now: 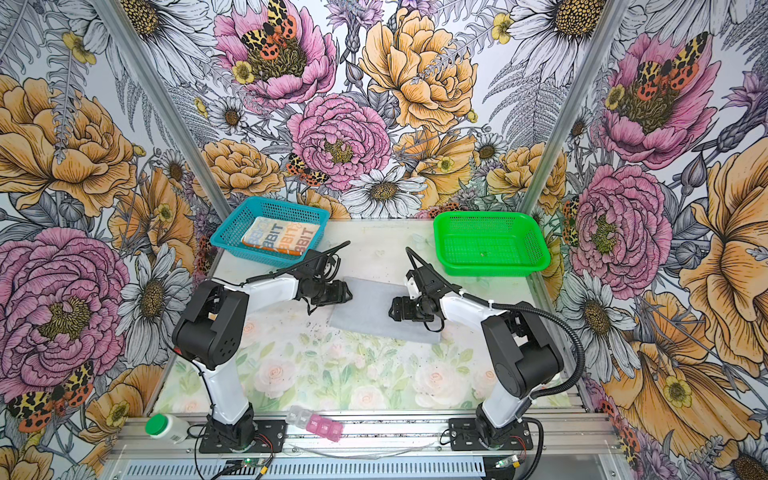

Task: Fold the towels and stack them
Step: 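Grasp the folded towel's corner nearest the left gripper and lift it, then carry the towel with the left gripper into the teal basket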

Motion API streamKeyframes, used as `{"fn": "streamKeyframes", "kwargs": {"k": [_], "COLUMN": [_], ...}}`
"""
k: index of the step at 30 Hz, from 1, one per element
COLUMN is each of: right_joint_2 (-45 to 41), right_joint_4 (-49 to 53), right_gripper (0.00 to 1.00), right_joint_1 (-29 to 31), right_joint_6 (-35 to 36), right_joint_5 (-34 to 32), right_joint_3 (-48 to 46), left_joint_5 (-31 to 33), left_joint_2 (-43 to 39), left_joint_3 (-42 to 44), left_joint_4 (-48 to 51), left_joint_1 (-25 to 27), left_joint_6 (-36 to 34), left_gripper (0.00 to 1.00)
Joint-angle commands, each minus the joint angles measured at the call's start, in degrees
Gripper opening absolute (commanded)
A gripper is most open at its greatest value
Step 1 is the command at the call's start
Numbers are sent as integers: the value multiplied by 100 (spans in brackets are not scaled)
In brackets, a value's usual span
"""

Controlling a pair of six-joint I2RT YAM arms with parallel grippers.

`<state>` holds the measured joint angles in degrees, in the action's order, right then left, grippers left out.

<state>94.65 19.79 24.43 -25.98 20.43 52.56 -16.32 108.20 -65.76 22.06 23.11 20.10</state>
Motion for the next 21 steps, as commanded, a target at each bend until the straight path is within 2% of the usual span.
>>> {"fn": "streamKeyframes", "kwargs": {"k": [1, 3, 5, 6, 9, 13, 16, 17, 19, 21], "right_joint_2": [122, 185, 252, 292, 401, 396, 485, 542, 647, 736], "right_joint_4": [-62, -62, -66, -59, -18, 79, 64, 50, 3, -218], "right_gripper": [84, 83, 83, 83, 83, 85, 88, 89, 99, 99], "right_joint_1": [12, 10, 14, 16, -6, -58, -98, -96, -84, -57], "right_joint_6": [75, 84, 103, 146, 296, 437, 481, 533, 654, 808], "right_joint_5": [-37, -18, 8, 29, 178, 217, 186, 142, -61, -299], "right_joint_3": [-24, 29, 137, 223, 589, 1229, 1847, 2052, 2290, 2290], "left_joint_5": [-192, -184, -139, -116, -59, 287, 777, 994, 1638, 2409], "left_joint_2": [333, 405, 490, 535, 674, 641, 776, 902, 1190, 1529], "left_joint_3": [9, -100, -265, -367, -924, -1916, -3014, -3546, -4525, -5460], "left_joint_4": [224, 228, 235, 264, 674, 1603, 2677, 3099, 3918, 4604], "left_joint_1": [161, 234, 289, 305, 289, 196, 35, -6, -9, 33], "left_joint_6": [-51, -7, 30, 50, -42, -408, -759, -914, -1246, -1586], "left_gripper": [54, 43, 23, 16, 2, 0, 0, 0, 0, 0]}}
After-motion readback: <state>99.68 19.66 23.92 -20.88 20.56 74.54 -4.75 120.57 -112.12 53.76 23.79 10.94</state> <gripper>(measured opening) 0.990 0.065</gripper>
